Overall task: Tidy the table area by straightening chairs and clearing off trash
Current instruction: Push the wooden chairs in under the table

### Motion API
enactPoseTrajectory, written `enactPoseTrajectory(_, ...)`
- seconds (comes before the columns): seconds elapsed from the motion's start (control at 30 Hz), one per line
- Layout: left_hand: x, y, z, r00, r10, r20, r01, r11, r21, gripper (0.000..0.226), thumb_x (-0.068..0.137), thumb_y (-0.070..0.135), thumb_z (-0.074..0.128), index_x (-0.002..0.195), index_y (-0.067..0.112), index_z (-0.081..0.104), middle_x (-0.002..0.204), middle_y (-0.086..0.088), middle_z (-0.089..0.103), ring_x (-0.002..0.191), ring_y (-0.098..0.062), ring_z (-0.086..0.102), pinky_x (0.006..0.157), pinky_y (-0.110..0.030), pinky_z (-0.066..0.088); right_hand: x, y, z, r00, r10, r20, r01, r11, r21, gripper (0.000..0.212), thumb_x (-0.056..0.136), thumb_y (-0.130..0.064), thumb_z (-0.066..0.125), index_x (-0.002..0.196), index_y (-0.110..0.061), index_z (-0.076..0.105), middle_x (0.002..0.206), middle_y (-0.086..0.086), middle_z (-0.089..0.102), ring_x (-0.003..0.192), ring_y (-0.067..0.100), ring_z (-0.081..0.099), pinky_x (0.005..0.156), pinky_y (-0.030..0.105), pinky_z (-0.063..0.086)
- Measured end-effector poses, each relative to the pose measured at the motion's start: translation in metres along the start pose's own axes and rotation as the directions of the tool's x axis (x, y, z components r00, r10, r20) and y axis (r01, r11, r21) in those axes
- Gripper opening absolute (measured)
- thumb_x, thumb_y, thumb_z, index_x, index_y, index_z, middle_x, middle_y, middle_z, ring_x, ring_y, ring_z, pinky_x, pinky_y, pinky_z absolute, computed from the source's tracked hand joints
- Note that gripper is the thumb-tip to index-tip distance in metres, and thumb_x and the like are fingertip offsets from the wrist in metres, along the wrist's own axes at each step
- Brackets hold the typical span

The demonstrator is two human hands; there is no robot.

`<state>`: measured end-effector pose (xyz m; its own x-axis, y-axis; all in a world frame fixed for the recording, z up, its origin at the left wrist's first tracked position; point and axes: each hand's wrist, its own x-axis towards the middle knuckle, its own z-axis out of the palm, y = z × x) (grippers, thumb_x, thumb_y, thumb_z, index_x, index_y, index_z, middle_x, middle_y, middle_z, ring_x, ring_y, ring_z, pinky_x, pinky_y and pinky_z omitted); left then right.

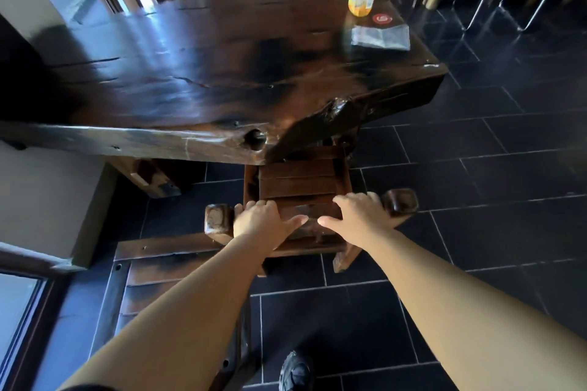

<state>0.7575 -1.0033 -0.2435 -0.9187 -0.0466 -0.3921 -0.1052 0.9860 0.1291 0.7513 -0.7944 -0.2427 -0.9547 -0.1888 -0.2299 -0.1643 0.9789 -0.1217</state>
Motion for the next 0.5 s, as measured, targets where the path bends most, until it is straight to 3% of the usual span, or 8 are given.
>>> enactPoseTrajectory(0.1,-0.024,0.000,-0.015,0.999,0.041,0.005,-0.040,0.998,-0.046,0.070,0.079,0.080,0.049,0.121,0.024,0.058,0.124,0.002,0.062,0.120,-0.022,0.055,0.110,-0.048,0.037,-0.033,-0.016,-0.027,1.000,0.006,0.026,-0.007,0.999,0.050,0.068,0.095,-0.060,0.053,0.148,-0.019,0.047,0.149,0.000,0.051,0.136,0.022,0.047,0.112,0.042,0.035)
enactPoseTrajectory(0.17,-0.055,-0.003,-0.025,0.997,0.081,-0.012,-0.081,0.994,-0.068,0.061,0.081,0.071,0.058,0.123,0.027,0.056,0.122,0.003,0.063,0.112,-0.021,0.060,0.095,-0.043,0.049,-0.059,-0.024,-0.046,1.000,0.014,0.017,-0.015,0.999,0.052,0.063,0.095,-0.056,0.055,0.147,-0.020,0.049,0.147,-0.002,0.054,0.133,0.021,0.051,0.107,0.042,0.039)
enactPoseTrajectory(0.27,-0.105,-0.005,-0.032,0.992,0.108,-0.058,-0.112,0.992,-0.066,0.057,0.084,0.059,0.064,0.129,0.027,0.050,0.119,0.002,0.063,0.105,-0.021,0.063,0.081,-0.038,0.054,-0.102,-0.034,-0.066,1.000,0.015,0.006,-0.015,0.994,0.112,0.064,0.092,-0.057,0.059,0.144,-0.021,0.050,0.142,0.000,0.059,0.129,0.023,0.055,0.104,0.041,0.045)
enactPoseTrajectory(0.33,-0.142,-0.006,-0.036,0.989,0.113,-0.092,-0.118,0.992,-0.048,0.058,0.084,0.057,0.064,0.131,0.027,0.047,0.121,0.002,0.063,0.107,-0.022,0.062,0.082,-0.039,0.053,-0.134,-0.040,-0.075,0.999,0.021,0.032,-0.025,0.993,0.119,0.062,0.091,-0.057,0.059,0.141,-0.022,0.050,0.141,0.001,0.060,0.126,0.025,0.057,0.099,0.041,0.049)
enactPoseTrajectory(0.5,-0.235,-0.005,-0.044,0.972,0.189,-0.142,-0.175,0.979,0.103,0.058,0.087,0.053,0.064,0.133,0.022,0.048,0.129,0.000,0.058,0.121,-0.024,0.053,0.099,-0.041,0.045,-0.213,-0.055,-0.091,0.994,0.036,0.104,-0.041,0.998,0.047,0.055,0.090,-0.061,0.056,0.129,-0.023,0.052,0.133,0.003,0.061,0.122,0.028,0.058,0.097,0.049,0.044)
